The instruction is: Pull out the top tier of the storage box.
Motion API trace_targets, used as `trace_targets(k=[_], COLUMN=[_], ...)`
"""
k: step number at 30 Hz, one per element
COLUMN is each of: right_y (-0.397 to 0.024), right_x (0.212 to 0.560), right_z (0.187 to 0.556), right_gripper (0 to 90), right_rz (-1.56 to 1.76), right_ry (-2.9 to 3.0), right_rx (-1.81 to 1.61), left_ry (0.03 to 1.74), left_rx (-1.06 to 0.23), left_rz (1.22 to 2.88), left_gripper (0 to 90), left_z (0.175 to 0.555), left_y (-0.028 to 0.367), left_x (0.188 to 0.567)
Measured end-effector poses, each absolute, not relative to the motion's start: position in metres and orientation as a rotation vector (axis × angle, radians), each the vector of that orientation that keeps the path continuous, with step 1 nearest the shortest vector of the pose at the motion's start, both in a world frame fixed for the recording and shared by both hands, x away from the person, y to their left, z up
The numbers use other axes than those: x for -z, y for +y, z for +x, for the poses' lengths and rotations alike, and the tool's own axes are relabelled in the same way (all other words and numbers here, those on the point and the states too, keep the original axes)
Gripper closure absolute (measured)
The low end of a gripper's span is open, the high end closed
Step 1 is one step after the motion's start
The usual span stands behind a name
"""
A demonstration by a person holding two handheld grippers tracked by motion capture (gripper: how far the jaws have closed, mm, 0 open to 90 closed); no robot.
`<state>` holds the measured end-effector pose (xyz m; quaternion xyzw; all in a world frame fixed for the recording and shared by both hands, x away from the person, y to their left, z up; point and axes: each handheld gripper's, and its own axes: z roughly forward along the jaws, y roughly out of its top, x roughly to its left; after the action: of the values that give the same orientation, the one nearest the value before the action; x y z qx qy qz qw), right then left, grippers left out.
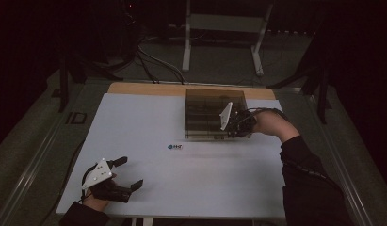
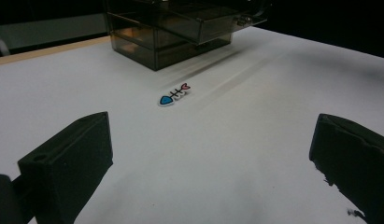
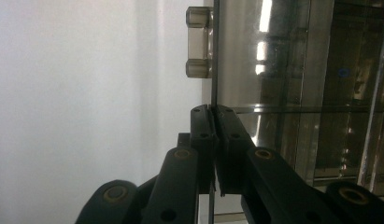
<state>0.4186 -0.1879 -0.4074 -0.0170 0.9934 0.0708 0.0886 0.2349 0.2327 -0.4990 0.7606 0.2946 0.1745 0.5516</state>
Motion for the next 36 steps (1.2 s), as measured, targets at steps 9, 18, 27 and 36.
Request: trace_targets(k=[9, 18, 27, 36], right_y=[-0.190, -0.200, -0.223, -0.248], right_x=[0.398, 0.384, 0.390, 0.390], right_z=[0.416, 0.409, 0.399, 0.377], right_gripper=[76.3, 59.1, 50.3, 28.5], right_rz=[0.094, 0.363, 0.591, 0.756], right_ry=[2.940, 2.865, 2.771, 2.566], right_rx=[-0.332, -0.601, -0.878, -1.074], left_ry=[0.697, 0.696, 0.696, 0.702], left_rx=[-0.414, -0.413, -0.415, -0.412], left_rz=[1.798, 1.798, 1.800, 1.800], left_gripper=[0.8, 0.8, 0.8, 0.8], left_z=[0.235, 0.235, 0.235, 0.236], left_y=[0.233, 0.232, 0.232, 0.232], left_x=[0.499, 0.499, 0.499, 0.500])
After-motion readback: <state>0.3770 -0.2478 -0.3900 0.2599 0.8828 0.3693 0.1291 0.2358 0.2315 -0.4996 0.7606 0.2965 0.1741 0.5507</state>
